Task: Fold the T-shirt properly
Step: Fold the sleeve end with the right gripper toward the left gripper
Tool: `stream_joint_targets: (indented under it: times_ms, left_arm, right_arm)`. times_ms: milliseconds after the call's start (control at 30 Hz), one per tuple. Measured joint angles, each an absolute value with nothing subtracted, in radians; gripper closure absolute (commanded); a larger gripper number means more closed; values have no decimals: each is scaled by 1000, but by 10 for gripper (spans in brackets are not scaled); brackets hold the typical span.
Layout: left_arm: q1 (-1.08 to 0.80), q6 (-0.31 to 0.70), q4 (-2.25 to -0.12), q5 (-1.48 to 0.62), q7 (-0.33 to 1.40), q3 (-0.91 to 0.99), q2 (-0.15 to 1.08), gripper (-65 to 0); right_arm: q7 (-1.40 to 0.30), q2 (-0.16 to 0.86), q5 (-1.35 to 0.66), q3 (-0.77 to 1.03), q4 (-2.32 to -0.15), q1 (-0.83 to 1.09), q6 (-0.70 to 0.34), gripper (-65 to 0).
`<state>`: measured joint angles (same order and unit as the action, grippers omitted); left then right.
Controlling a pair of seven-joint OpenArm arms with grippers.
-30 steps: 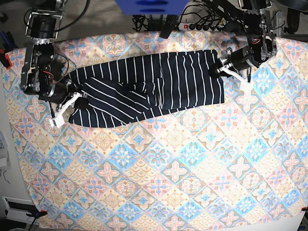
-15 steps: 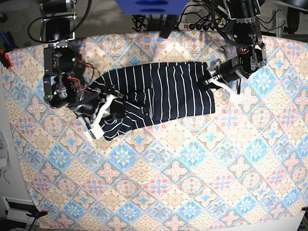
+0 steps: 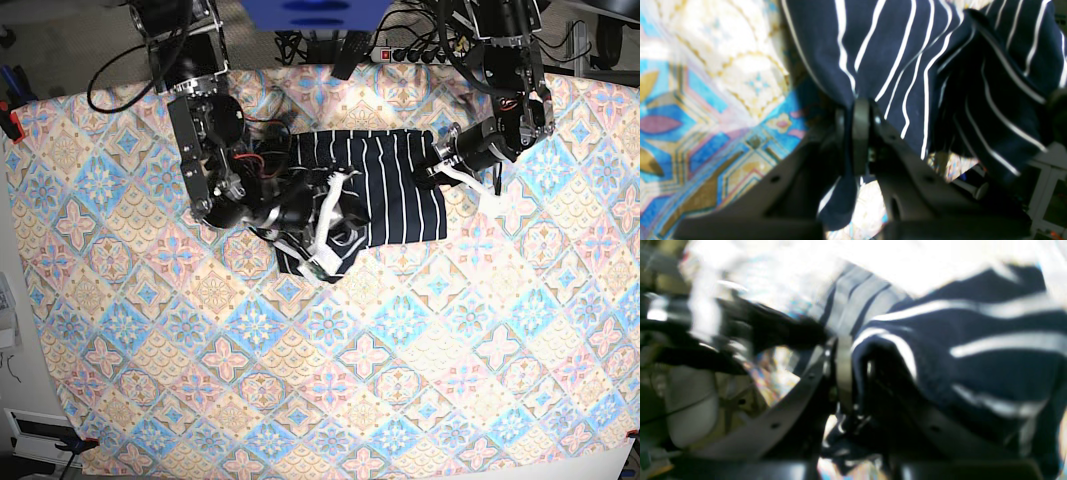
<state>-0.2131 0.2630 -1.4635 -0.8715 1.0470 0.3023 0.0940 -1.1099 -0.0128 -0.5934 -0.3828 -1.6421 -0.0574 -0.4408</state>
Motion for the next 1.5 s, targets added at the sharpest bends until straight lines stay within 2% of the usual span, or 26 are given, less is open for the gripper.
stream_joint_targets:
  times_ms: [233,400,567,767,900,1167,1367,1500]
  left_arm:
    - [-208,262,-1422,-871,1046,303,94,0]
    - [-208,261,-1422,-870,1046,303,95,0]
    - [-208,260,-1422,-871,1046,303,94,0]
    - [-208,260,-1422,-870,1046,303,94,0]
    - [-208,260,-1422,-870,1047,303,94,0]
    - [-208,260,-1422,-870,1046,303,94,0]
    - [-213,260,-1422,-871,1046,304,97,0]
    - [-211,260,-1422,-871,1046,304,96,0]
  right_arm:
    - [-1114,-14,-575,-604,-1480,-162,-435,0]
    - [-1083,-67,-443,-757,-1412,-228,-437,-2]
    - [-1035,-63,-368,-845,-1348,-215,-441,-21]
    - [-1023,-59,-352,-836,-1477,-220,-437,-122]
    - [-1005,-47,-366,-821,-1529,-221,-442,-160]
    - [-970,-31,-356,-645,-1597,-201,-434,-166]
    - [-986,75,-342,-530,-1579,-177,-429,-165]
    - [-975,91,-352,-505,-1566,-185,-436,-164]
